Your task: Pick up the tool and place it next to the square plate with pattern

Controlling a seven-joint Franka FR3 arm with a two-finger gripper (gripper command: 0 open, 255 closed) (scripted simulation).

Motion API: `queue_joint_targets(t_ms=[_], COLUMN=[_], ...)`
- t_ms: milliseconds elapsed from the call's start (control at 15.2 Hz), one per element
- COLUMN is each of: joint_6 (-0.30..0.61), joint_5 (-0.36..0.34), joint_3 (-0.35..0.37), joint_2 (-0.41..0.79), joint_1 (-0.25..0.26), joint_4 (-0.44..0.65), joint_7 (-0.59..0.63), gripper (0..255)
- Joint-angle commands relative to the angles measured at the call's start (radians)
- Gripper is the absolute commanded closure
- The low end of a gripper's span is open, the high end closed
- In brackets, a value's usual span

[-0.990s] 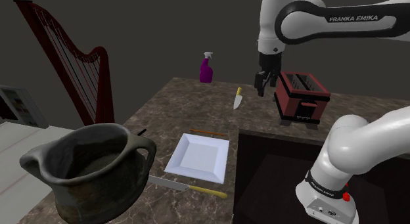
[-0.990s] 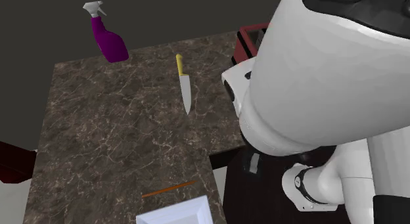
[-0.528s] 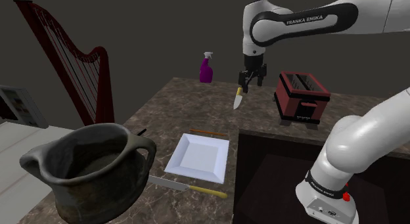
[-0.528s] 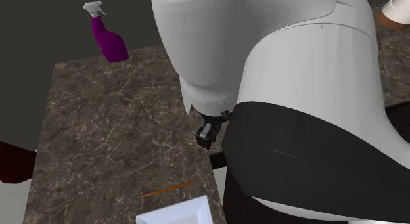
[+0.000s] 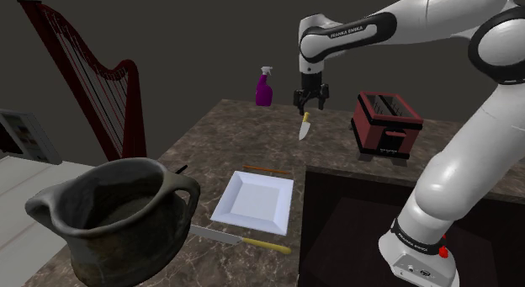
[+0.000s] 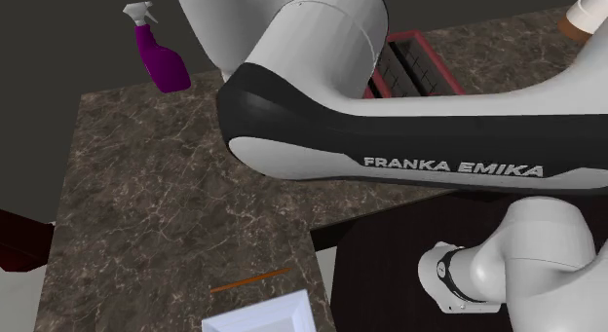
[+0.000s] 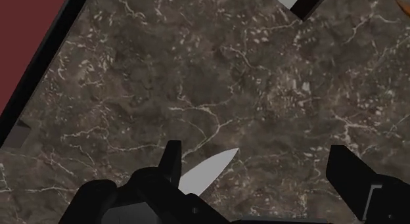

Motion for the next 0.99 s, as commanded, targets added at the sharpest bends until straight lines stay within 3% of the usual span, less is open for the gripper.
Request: queue_joint_targets(t_ms=[0, 924], joint_6=[0.019, -0.017], joint_5=[0.011, 0.152], joint_3=[-0.018, -0.115], joint_2=[0.076, 0.599], joint_1=[-0.016, -0.155], joint_4=[0.053, 0.564], joint_7=[0.01, 0.059], gripper=[0, 0])
